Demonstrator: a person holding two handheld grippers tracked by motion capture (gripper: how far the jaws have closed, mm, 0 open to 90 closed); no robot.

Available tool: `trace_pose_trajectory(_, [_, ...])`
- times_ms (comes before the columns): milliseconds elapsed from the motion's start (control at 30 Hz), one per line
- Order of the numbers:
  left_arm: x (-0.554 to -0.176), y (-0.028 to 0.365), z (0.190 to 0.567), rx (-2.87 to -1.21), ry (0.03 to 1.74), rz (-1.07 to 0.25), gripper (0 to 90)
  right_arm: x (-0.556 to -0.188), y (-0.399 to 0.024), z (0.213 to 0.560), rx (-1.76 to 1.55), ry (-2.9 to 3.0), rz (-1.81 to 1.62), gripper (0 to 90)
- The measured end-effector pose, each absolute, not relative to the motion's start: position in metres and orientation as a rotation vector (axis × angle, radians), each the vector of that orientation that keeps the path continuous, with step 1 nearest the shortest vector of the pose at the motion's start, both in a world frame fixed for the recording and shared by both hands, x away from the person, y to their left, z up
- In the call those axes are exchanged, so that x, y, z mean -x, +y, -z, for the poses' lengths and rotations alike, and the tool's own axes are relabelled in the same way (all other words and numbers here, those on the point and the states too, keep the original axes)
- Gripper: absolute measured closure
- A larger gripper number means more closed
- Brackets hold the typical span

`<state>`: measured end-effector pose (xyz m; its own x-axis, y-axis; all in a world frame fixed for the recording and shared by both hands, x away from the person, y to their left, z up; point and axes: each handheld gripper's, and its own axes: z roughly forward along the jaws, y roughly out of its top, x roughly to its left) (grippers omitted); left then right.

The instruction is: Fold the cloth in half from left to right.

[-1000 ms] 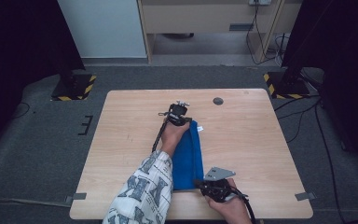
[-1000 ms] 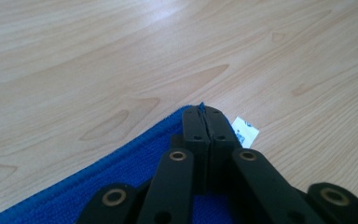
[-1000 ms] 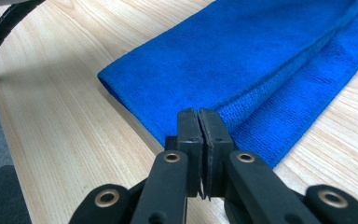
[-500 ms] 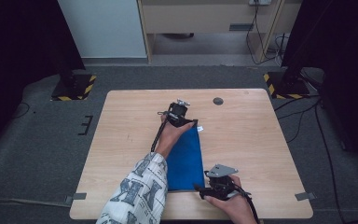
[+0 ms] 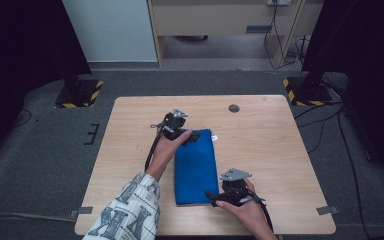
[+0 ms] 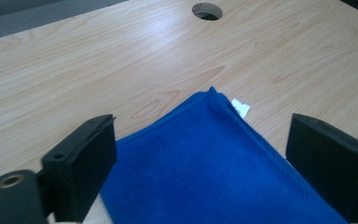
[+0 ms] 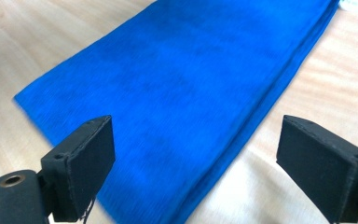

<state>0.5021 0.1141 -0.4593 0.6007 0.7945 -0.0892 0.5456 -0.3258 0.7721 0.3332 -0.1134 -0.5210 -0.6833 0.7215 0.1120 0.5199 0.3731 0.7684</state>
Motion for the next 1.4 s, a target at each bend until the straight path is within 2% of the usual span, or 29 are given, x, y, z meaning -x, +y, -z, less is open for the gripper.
trace_pose_trajectory(367, [-0.494,0.148,0.458,-1.998,1.063,-0.400,6.2,-0.376,-0.106,0.511,-1.104,2.383,-1.132,12.0])
trace_pose_trajectory(600, [-0.489,0.156,0.457,-2.002,1.065,-0.398,6.8,-0.402,-0.102,0.504,-1.108,2.377,-1.082,13.2])
trace_pose_trajectory(933, [-0.478,0.162,0.449,-2.032,1.044,-0.432,6.8,-0.420,-0.098,0.486,-1.114,2.365,-1.101,14.7])
trace_pose_trajectory(1400, [-0.483,0.180,0.449,-2.009,1.130,-0.478,7.5,-0.461,-0.097,0.470,-1.100,2.366,-1.053,15.9])
